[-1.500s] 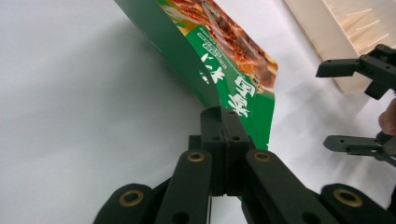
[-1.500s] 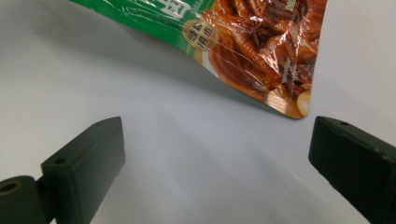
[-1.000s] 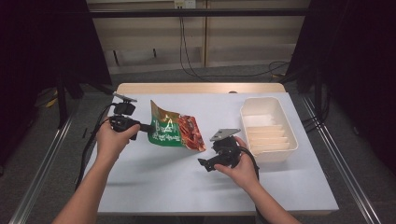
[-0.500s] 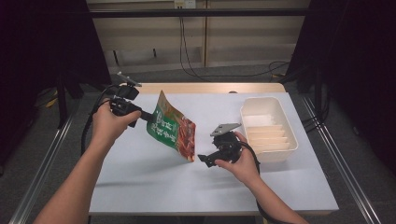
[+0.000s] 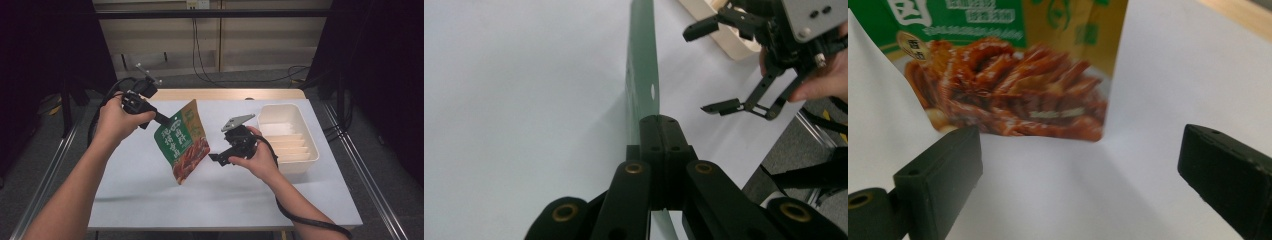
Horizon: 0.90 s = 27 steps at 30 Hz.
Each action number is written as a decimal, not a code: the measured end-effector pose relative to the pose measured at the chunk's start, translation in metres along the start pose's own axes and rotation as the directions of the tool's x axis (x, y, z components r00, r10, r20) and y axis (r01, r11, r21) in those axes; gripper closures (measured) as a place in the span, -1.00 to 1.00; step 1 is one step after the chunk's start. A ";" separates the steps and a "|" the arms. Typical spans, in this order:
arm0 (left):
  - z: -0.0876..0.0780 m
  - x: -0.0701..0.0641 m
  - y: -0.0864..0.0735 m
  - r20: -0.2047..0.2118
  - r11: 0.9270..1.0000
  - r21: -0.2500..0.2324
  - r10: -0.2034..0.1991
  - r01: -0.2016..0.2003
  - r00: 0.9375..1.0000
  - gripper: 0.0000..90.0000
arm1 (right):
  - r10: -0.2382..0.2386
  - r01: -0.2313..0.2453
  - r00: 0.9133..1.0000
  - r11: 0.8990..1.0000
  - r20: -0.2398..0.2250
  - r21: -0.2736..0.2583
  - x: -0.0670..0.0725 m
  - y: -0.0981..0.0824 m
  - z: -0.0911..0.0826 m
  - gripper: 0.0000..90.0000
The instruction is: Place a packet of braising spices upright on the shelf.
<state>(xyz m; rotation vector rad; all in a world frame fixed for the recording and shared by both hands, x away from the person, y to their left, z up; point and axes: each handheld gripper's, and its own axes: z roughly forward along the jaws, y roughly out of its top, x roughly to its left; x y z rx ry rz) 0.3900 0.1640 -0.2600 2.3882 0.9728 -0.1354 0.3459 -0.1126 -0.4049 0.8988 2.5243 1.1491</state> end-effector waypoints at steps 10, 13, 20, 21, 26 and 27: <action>0.000 -0.017 0.005 0.015 0.992 0.040 0.118 -0.119 0.993 1.00 | -0.084 0.086 0.996 0.995 -0.038 0.059 -0.012 0.031 -0.016 -0.96; 0.001 -0.021 0.004 0.017 0.991 0.038 0.131 -0.132 0.991 1.00 | -0.106 0.111 0.992 0.990 -0.066 0.084 -0.014 0.040 -0.016 -0.93; 0.001 -0.023 0.001 0.013 0.987 0.033 0.156 -0.157 0.988 1.00 | -0.187 0.196 0.977 0.976 -0.103 0.090 -0.014 0.056 -0.019 -0.83; 0.001 -0.023 0.001 0.013 0.987 0.033 0.156 -0.157 0.988 1.00 | -0.187 0.196 0.977 0.976 -0.103 0.090 -0.014 0.056 -0.019 -0.83; 0.002 -0.025 0.001 0.018 0.986 0.027 0.167 -0.167 0.986 1.00 | -0.225 0.237 0.968 0.966 -0.110 0.106 -0.014 0.066 -0.019 -0.80; 0.002 -0.025 0.000 0.020 0.985 0.027 0.169 -0.170 0.985 1.00 | -0.227 0.239 0.967 0.965 -0.114 0.110 -0.015 0.068 -0.020 -0.80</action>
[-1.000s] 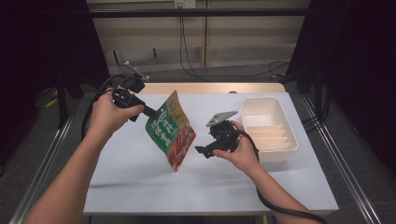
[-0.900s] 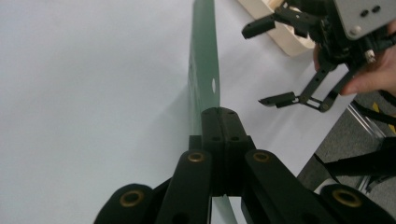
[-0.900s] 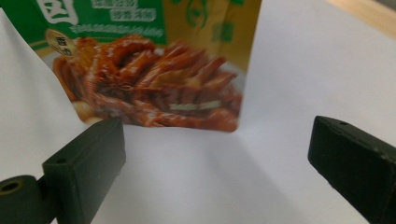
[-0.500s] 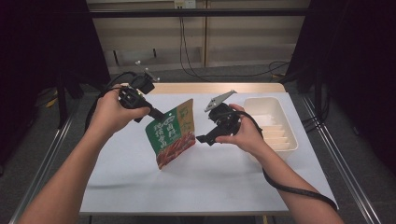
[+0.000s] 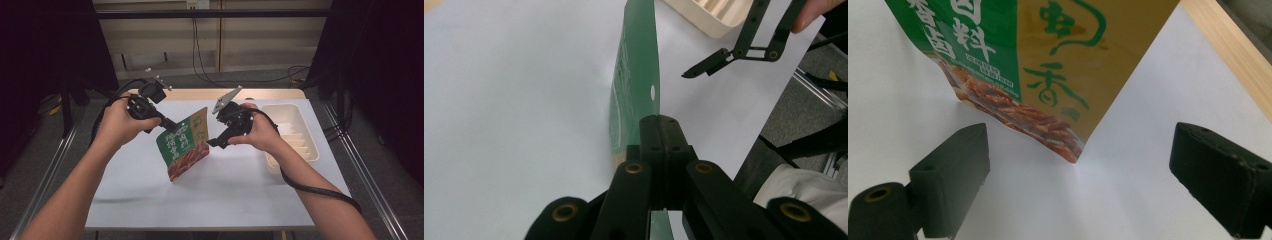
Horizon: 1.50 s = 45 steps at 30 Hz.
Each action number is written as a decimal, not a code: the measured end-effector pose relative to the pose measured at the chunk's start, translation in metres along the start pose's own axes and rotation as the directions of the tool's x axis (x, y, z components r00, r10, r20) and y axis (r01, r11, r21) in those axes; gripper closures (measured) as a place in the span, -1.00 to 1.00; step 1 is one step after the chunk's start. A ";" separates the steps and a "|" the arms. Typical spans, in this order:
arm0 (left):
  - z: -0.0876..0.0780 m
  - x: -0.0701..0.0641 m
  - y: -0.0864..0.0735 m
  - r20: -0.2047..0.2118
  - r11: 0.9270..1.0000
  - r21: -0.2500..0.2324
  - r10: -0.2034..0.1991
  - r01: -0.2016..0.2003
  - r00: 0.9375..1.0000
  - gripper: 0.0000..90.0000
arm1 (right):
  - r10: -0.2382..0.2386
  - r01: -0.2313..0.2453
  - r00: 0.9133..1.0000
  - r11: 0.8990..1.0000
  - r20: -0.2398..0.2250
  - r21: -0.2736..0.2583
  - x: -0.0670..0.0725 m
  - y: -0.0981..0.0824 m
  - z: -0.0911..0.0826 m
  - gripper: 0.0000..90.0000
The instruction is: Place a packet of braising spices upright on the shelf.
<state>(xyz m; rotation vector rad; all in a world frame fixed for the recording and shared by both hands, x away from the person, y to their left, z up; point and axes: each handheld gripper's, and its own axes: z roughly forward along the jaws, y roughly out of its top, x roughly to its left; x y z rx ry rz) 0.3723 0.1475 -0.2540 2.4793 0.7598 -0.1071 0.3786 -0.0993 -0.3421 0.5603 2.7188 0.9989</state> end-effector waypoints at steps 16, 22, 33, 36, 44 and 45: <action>0.000 -0.001 0.000 0.005 1.000 0.001 0.014 -0.014 1.000 1.00 | -0.069 0.070 0.997 0.997 -0.045 0.034 -0.009 0.022 0.003 -0.76; 0.000 0.000 0.000 0.018 1.000 0.003 0.021 -0.021 1.000 1.00 | -0.104 0.105 0.994 0.993 -0.040 0.045 -0.012 0.033 0.003 -0.74; 0.000 -0.001 0.000 0.024 0.999 0.018 0.045 -0.045 0.999 1.00 | -0.187 0.193 0.979 0.978 -0.081 0.075 -0.008 0.054 0.006 -0.64; 0.001 -0.002 0.001 0.020 0.999 0.009 0.048 -0.048 0.999 1.00 | -0.205 0.213 0.974 0.973 -0.093 0.091 -0.006 0.057 0.008 -0.56; 0.001 -0.001 0.001 0.027 0.999 -0.002 0.033 -0.033 0.999 1.00 | -0.268 0.280 0.955 0.955 -0.126 0.092 -0.004 0.064 0.011 -0.33; 0.001 -0.001 0.001 0.025 0.999 -0.005 0.033 -0.033 0.999 1.00 | -0.283 0.295 0.950 0.951 -0.130 0.094 -0.003 0.065 0.011 -0.29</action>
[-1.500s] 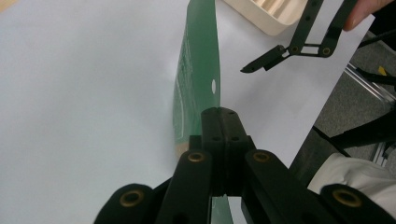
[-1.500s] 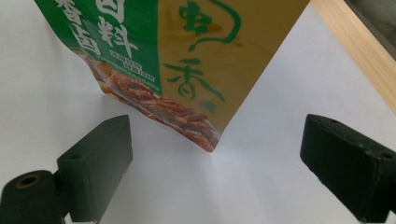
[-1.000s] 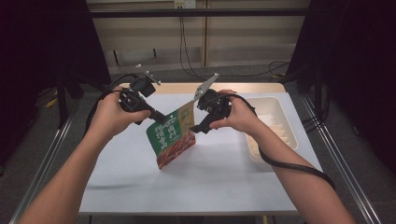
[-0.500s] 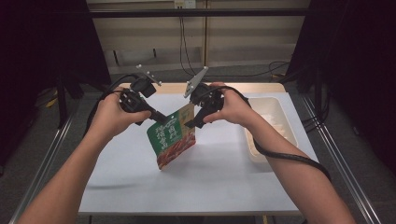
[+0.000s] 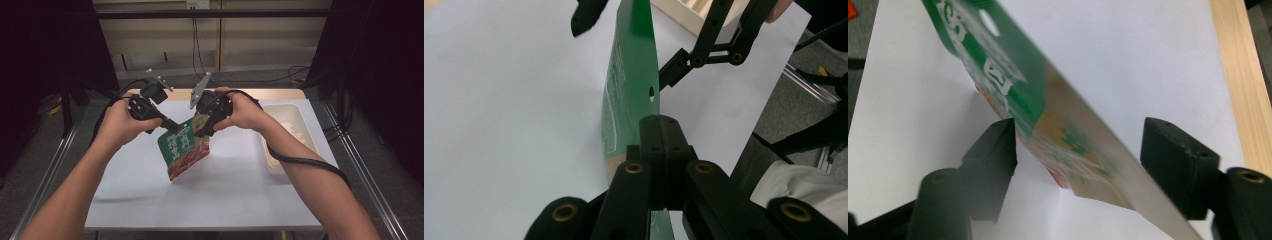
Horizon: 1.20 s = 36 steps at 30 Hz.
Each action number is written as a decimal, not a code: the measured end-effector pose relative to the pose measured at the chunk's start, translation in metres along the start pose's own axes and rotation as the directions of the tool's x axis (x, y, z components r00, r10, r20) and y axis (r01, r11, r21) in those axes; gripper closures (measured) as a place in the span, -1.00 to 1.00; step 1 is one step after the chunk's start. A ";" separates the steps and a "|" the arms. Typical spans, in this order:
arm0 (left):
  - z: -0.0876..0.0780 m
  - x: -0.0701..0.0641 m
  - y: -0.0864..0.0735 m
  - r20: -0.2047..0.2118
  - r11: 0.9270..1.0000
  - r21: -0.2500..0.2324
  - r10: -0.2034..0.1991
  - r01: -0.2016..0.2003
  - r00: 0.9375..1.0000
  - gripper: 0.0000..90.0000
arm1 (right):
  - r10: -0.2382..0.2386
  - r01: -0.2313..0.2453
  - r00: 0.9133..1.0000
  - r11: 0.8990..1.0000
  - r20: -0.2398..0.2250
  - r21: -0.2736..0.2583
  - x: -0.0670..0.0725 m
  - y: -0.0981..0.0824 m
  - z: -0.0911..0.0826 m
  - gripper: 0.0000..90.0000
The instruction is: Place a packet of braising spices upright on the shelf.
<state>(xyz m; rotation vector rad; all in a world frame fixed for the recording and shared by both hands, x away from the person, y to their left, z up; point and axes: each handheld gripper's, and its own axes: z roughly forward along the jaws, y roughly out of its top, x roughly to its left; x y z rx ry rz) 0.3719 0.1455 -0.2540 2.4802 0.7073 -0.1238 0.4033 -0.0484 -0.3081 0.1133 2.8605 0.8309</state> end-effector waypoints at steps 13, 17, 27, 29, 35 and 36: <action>0.000 0.003 -0.001 0.012 1.000 -0.015 -0.017 0.017 1.000 1.00 | -0.160 0.168 0.985 0.967 -0.060 0.194 0.003 0.015 0.014 0.27; -0.001 0.004 -0.001 0.018 1.000 -0.008 -0.010 0.011 1.000 1.00 | -0.174 0.186 0.982 0.960 -0.074 0.210 0.004 0.018 0.017 0.39; -0.002 0.004 -0.003 0.008 1.000 -0.024 -0.001 0.001 1.000 1.00 | -0.107 0.131 0.989 0.953 -0.101 0.272 0.002 0.023 0.017 0.86; -0.002 0.005 -0.004 0.006 1.000 -0.020 0.010 -0.010 1.000 1.00 | -0.080 0.108 0.991 0.952 -0.109 0.287 0.003 0.024 0.017 0.94; -0.006 0.007 -0.009 0.006 0.996 -0.082 0.025 -0.024 1.000 0.91 | -0.017 0.058 0.992 0.939 -0.122 0.339 0.001 0.029 0.013 1.00; -0.007 0.007 -0.010 -0.010 0.994 -0.106 0.040 -0.041 0.999 0.80 | -0.021 0.060 0.993 0.934 -0.114 0.352 0.001 0.029 0.012 1.00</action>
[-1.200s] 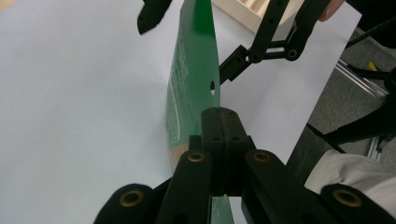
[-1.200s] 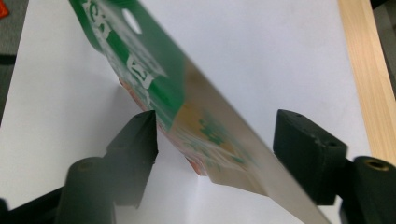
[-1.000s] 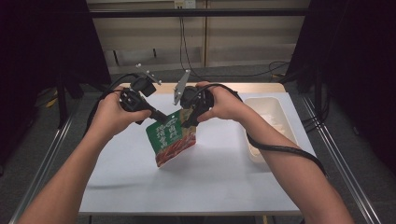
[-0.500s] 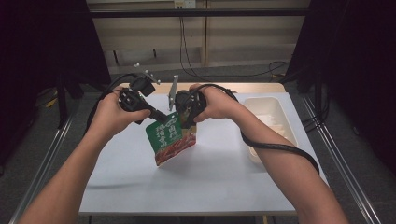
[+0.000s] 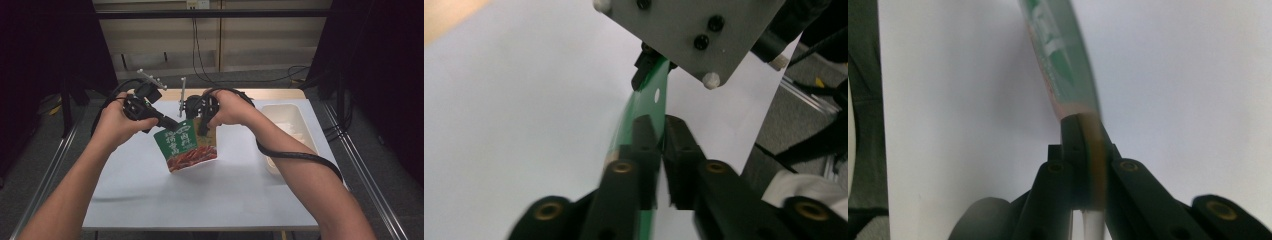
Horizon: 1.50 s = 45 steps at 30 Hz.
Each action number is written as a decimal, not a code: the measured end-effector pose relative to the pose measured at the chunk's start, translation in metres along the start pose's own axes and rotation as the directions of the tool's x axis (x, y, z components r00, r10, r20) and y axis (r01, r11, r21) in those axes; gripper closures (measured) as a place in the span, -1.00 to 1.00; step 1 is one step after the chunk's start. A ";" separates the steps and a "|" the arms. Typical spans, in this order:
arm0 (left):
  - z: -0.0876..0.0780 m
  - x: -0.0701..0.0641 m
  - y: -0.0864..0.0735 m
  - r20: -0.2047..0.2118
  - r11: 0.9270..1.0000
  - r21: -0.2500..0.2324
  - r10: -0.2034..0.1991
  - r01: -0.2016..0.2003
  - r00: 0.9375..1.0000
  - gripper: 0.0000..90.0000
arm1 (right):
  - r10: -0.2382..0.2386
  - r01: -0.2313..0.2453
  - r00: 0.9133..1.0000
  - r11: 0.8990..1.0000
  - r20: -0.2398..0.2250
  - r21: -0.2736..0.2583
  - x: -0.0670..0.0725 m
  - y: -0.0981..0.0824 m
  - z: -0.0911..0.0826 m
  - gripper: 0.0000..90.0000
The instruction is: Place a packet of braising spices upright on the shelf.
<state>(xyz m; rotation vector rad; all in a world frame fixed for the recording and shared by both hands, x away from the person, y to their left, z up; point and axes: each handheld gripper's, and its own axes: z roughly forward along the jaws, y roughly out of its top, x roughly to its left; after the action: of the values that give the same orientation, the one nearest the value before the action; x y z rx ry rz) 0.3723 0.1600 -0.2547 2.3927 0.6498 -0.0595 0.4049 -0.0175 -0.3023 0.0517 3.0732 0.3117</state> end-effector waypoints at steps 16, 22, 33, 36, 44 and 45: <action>0.002 0.008 -0.022 -0.106 0.978 -0.207 0.011 -0.033 0.994 -0.79 | 0.155 -0.156 0.988 0.985 0.018 0.080 -0.011 -0.032 -0.027 1.00; 0.012 0.015 -0.037 -0.154 0.975 -0.221 -0.011 -0.023 0.988 -0.88 | 0.193 -0.194 0.981 0.978 0.019 0.075 -0.015 -0.045 -0.035 1.00; 0.045 0.027 -0.070 -0.180 0.970 -0.242 -0.071 0.026 0.981 -0.98 | 0.261 -0.262 0.965 0.963 0.025 0.070 -0.023 -0.073 -0.044 1.00; 0.050 0.029 -0.076 -0.190 0.970 -0.241 -0.081 0.033 0.979 -1.00 | 0.285 -0.286 0.958 0.956 0.025 0.063 -0.025 -0.079 -0.046 1.00; 0.070 0.036 -0.100 -0.203 0.971 -0.228 -0.125 0.077 0.971 -1.00 | 0.315 -0.316 0.949 0.946 0.028 0.070 -0.032 -0.089 -0.049 1.00; 0.071 0.037 -0.104 -0.206 0.972 -0.222 -0.126 0.079 0.970 -1.00 | 0.315 -0.316 0.949 0.946 0.026 0.071 -0.032 -0.089 -0.049 1.00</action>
<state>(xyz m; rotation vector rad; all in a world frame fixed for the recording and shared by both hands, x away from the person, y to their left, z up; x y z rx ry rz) 0.3646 0.2020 -0.3786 2.1744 0.8389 0.2222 0.4320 -0.1162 -0.2706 0.5506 3.0533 0.2067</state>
